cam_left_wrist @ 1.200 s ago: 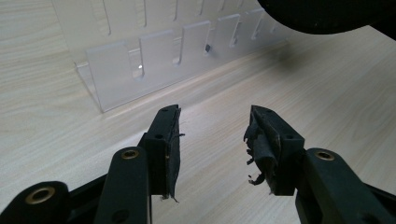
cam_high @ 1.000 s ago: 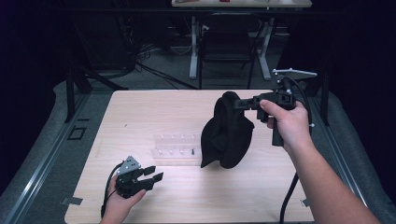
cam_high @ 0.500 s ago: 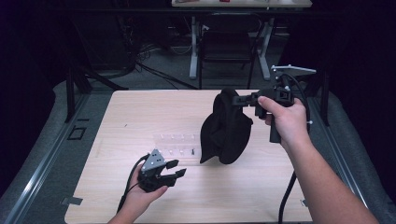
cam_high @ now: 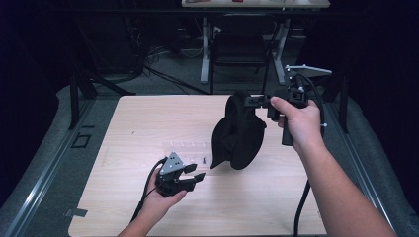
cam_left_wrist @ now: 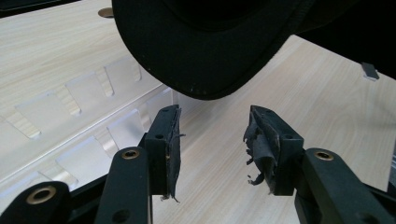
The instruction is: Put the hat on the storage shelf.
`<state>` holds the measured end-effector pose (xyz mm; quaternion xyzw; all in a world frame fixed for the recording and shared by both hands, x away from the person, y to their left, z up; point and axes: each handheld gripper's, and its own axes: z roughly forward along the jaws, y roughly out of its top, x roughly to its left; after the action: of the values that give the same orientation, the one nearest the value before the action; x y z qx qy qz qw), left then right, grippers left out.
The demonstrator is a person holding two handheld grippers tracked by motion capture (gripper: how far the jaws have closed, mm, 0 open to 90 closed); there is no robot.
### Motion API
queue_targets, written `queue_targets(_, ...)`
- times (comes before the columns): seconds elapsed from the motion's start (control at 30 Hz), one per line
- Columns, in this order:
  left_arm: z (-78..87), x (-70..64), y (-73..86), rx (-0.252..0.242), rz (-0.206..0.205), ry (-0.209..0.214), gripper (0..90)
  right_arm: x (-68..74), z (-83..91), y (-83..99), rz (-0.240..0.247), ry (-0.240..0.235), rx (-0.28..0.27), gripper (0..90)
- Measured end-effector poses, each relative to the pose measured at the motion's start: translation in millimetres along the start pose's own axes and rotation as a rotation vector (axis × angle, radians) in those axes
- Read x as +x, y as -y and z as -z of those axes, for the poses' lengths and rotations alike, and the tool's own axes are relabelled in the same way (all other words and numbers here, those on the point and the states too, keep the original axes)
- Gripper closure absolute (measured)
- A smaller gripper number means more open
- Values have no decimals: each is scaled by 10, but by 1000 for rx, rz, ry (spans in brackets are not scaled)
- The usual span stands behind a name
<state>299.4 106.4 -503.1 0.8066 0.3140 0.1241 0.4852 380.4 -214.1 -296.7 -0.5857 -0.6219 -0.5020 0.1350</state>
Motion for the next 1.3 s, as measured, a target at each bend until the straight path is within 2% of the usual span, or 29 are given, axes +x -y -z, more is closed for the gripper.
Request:
queue_targets(0.17, -35, -6, -30, 0, -9, -2, 546, -42, -19, -38, -2, 19, 1, 885)
queue_targets(0.3, -59, -16, -64, -5, -6, 1, 545, -82, -14, -62, -15, 17, -13, 885)
queue_targets(0.7, -173, -139, -233, -7, -64, -11, 570, -64, -87, -56, -1, 16, -6, 884)
queue_targets(0.9, -269, -171, -274, 4, -86, -52, 617, -50, -117, -46, 2, 10, 0, 883)
queue_targets(1.07, -343, -132, -261, 23, -80, -62, 687, -30, -140, -40, 4, 1, 6, 883)
queue_targets(1.13, -357, -121, -258, 21, -71, -53, 712, -17, -151, -36, 3, -4, 8, 883)
queue_targets(1.3, -376, -136, -241, 23, -109, -58, 776, -4, -182, -25, 2, -15, 6, 883)
